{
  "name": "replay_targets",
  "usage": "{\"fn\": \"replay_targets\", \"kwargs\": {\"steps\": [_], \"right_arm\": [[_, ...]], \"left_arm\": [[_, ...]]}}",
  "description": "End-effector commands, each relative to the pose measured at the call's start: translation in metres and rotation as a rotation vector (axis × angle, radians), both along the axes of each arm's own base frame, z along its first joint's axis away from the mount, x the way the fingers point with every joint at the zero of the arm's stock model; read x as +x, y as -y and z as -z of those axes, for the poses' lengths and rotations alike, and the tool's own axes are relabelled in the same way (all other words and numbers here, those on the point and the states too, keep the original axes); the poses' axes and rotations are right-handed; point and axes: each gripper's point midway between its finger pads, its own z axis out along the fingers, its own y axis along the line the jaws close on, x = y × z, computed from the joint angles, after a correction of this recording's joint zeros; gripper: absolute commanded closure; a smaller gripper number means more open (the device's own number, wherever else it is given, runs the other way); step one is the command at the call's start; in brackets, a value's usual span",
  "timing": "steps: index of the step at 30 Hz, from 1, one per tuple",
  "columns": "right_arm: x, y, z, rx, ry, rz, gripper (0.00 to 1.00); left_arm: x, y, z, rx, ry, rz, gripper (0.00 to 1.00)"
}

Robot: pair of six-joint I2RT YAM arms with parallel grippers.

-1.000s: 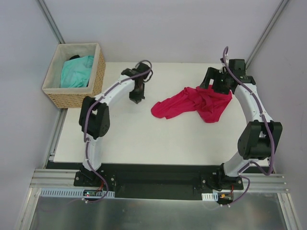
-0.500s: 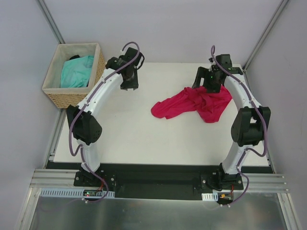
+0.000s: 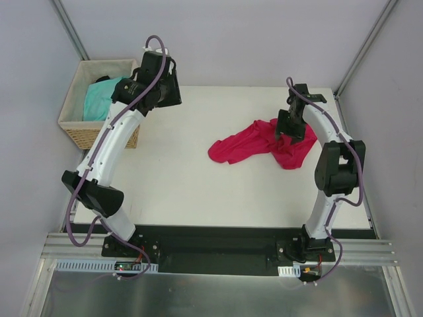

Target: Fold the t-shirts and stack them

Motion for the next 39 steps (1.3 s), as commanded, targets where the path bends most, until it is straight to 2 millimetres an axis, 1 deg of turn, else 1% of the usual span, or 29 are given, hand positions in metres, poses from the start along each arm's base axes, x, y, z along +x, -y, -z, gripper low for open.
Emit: {"fn": "replay_targets", "kwargs": {"steps": [1,2,5,6,10,15,18,19,21,23,26,28,32,36,37,39], "right_arm": [[-0.017,0.017,0.009,-0.122,-0.106,0.044,0.39],[-0.017,0.017,0.014,-0.126,-0.122,0.044,0.4],[-0.015,0.014,0.018,-0.138,-0.128,0.037,0.41],[-0.01,0.013,0.022,-0.13,-0.117,0.034,0.41],[0.001,0.009,0.024,-0.127,-0.098,0.034,0.42],[0.012,0.014,0.022,-0.173,-0.077,0.042,0.45],[0.013,0.019,0.021,-0.196,-0.085,0.052,0.48],[0.012,0.02,0.024,-0.203,-0.096,0.052,0.5],[0.01,0.021,0.024,-0.219,-0.109,0.051,0.5],[0.005,0.025,0.03,-0.241,-0.134,0.054,0.52],[0.004,0.026,0.032,-0.248,-0.141,0.05,0.53],[0.006,0.025,0.035,-0.245,-0.145,0.049,0.53],[0.019,0.023,0.035,-0.236,-0.121,0.05,0.54],[0.027,0.02,0.037,-0.228,-0.098,0.04,0.55],[0.028,0.02,0.038,-0.225,-0.096,0.039,0.58],[0.03,0.019,0.041,-0.223,-0.095,0.035,0.59]], "left_arm": [[0.004,0.005,0.0,0.002,0.01,0.049,0.62],[0.004,0.005,-0.004,-0.001,0.02,0.05,0.62],[0.001,0.007,-0.01,-0.014,0.03,0.065,0.62],[-0.001,0.008,-0.013,-0.022,0.038,0.077,0.62],[-0.003,0.009,-0.016,-0.032,0.045,0.092,0.63],[-0.005,0.013,-0.018,-0.048,0.043,0.111,0.63],[-0.004,0.017,-0.017,-0.055,0.04,0.126,0.64],[-0.004,0.017,-0.016,-0.054,0.041,0.129,0.64],[-0.003,0.018,-0.021,-0.058,0.05,0.134,0.64],[-0.002,0.019,-0.028,-0.06,0.071,0.145,0.64],[-0.002,0.02,-0.029,-0.064,0.074,0.15,0.64],[-0.002,0.022,-0.03,-0.068,0.076,0.159,0.64],[-0.003,0.022,-0.034,-0.072,0.088,0.164,0.64],[-0.002,0.023,-0.036,-0.075,0.094,0.168,0.64],[-0.002,0.025,-0.036,-0.082,0.093,0.177,0.64],[-0.002,0.026,-0.036,-0.085,0.094,0.182,0.64]]}}
